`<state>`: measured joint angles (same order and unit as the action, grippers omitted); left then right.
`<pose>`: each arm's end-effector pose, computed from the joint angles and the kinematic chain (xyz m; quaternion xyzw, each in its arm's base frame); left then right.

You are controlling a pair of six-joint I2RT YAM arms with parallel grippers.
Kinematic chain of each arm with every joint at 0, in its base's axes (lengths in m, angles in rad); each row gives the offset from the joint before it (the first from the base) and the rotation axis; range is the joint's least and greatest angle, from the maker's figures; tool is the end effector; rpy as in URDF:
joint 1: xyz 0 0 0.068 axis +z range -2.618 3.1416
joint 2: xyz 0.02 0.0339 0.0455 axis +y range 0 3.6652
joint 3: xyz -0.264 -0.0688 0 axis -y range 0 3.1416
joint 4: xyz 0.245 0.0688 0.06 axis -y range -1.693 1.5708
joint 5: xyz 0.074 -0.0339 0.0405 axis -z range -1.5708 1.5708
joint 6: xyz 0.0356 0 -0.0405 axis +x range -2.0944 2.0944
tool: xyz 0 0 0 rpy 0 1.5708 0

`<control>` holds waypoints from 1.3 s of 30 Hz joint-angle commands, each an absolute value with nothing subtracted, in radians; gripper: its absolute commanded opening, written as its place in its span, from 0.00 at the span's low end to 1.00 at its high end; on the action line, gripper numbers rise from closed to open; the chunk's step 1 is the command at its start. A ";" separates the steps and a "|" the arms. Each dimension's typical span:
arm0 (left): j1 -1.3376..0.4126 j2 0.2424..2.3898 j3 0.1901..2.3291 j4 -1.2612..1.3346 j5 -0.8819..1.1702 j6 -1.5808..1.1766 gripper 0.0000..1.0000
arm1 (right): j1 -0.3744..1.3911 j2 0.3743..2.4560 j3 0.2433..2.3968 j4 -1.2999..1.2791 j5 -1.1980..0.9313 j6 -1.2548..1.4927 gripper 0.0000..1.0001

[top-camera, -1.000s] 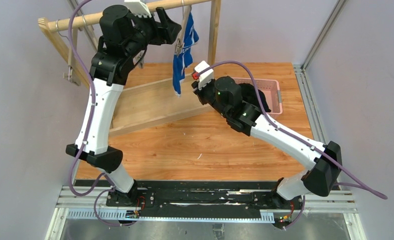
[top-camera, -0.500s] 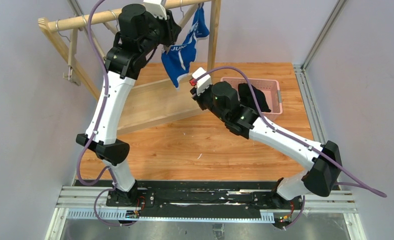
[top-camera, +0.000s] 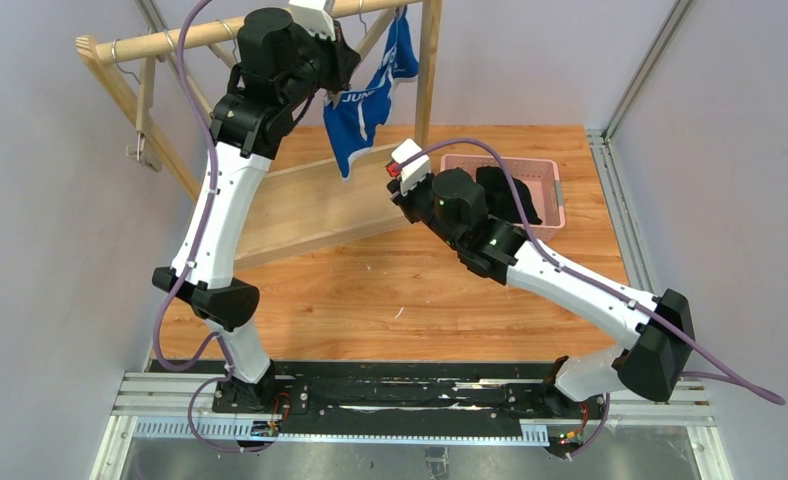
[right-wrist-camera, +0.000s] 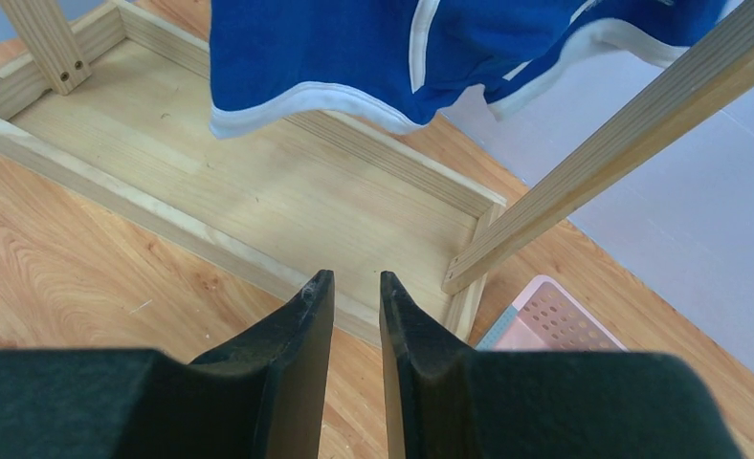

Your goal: Remove the underwear clipped to the hanger

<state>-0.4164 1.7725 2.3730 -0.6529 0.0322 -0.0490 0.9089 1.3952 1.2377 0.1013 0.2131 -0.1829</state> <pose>0.3201 -0.1428 0.5544 0.1434 0.7111 -0.1701 0.6670 0.2111 0.2587 0.3882 -0.3127 0.6555 0.1703 0.6660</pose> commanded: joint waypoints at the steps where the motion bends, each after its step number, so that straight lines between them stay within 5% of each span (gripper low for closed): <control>1: -0.421 1.787 2.385 -0.640 0.046 -0.041 0.00 | 0.923 1.359 1.206 0.140 0.246 -0.206 0.26; 30: -0.421 1.705 2.379 -0.546 0.022 -0.083 0.00 | 0.922 1.279 1.076 0.204 0.347 -0.234 0.27; 39: -0.420 1.558 2.182 -0.517 -0.011 -0.040 0.00 | 0.920 1.301 1.071 0.206 0.359 -0.210 0.26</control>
<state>-0.4164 1.6375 2.2227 -0.5903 0.0166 -0.0731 0.9089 1.2999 1.0832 0.1684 0.3279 -0.2176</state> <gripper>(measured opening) 0.071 0.265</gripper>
